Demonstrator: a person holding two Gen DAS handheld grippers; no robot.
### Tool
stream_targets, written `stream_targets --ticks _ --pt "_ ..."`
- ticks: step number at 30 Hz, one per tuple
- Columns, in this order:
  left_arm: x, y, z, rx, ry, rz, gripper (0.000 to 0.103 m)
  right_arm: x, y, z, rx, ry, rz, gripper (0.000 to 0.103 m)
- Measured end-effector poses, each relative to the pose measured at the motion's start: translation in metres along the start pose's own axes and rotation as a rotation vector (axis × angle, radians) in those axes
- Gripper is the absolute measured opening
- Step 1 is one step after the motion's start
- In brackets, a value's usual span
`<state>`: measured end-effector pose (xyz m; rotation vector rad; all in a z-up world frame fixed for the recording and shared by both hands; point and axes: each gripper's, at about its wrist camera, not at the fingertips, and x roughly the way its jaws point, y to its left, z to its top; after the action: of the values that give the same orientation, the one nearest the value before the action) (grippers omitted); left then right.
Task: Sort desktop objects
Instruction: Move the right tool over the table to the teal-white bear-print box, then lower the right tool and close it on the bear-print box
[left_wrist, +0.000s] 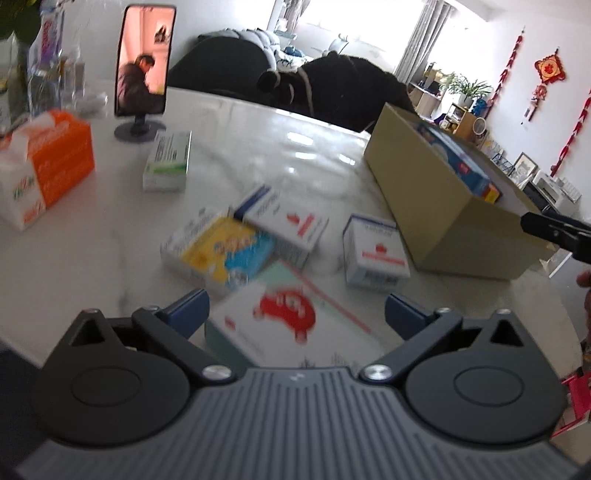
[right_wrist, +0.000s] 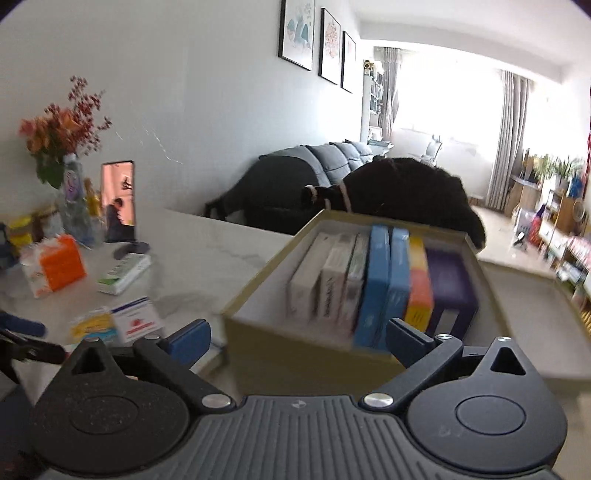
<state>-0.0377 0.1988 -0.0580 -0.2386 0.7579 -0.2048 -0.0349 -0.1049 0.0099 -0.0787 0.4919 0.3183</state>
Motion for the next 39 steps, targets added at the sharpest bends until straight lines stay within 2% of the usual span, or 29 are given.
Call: stream_targets --ticks 8,13,18,22,26,29,33,39 --pt "-0.012 0.0 -0.023 0.018 0.028 -0.038 0.103 -0.003 0.025 -0.032 0.087 0.04 0.175 0.101" --pt "-0.011 -0.002 -0.027 0.012 0.017 -0.073 0.103 0.014 0.042 -0.045 0.151 0.104 0.28 0.095" --pt "-0.009 -0.002 -0.03 0.005 0.021 -0.106 0.102 0.028 0.061 -0.053 0.142 0.157 0.338 0.082" --pt "-0.001 0.001 -0.03 -0.051 0.049 -0.161 0.101 0.036 0.069 -0.058 0.151 0.182 0.377 0.073" --pt "0.008 0.006 -0.025 -0.113 0.057 -0.207 0.1 0.045 0.068 -0.065 0.194 0.212 0.391 0.066" --pt "0.011 0.003 -0.021 -0.113 0.056 -0.213 0.1 0.054 0.065 -0.065 0.223 0.241 0.406 0.057" --pt "0.014 -0.002 -0.022 -0.094 0.059 -0.226 0.1 0.056 0.061 -0.064 0.264 0.239 0.44 0.057" --pt "0.025 -0.005 -0.023 -0.13 0.087 -0.302 0.099 0.053 0.051 -0.074 0.342 0.247 0.459 0.057"
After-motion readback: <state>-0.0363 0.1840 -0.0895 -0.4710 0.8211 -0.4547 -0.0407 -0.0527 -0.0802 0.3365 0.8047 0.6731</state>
